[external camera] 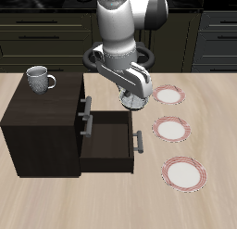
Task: Place the bowl on the farthest plate relative to the robot
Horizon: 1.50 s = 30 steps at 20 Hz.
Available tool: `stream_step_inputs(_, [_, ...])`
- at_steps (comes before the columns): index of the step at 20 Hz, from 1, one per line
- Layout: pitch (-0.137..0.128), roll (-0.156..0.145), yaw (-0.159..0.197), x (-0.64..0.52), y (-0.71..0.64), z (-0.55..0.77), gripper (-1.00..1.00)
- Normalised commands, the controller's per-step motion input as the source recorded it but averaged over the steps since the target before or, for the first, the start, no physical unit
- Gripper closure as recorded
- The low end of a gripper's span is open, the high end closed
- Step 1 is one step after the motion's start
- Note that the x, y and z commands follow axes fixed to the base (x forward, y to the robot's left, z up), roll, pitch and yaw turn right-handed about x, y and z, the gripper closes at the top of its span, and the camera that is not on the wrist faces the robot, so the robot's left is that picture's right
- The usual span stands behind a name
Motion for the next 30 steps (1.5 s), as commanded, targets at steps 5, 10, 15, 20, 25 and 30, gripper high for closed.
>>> stream_step_inputs(5, [0.028,-0.004,0.313,0.09,0.37,0.17,1.0])
stream_step_inputs(10, [0.03,0.006,0.262,0.11,0.41,0.21,1.0])
stream_step_inputs(15, [0.033,0.015,0.275,0.13,0.36,0.18,1.0])
stream_step_inputs(20, [0.001,-0.071,0.206,0.32,0.21,0.05,1.0])
stream_step_inputs(25, [-0.027,-0.057,0.059,0.28,0.16,0.09,1.0])
stream_step_inputs(30, [-0.003,-0.032,0.066,0.29,0.15,0.0,1.0])
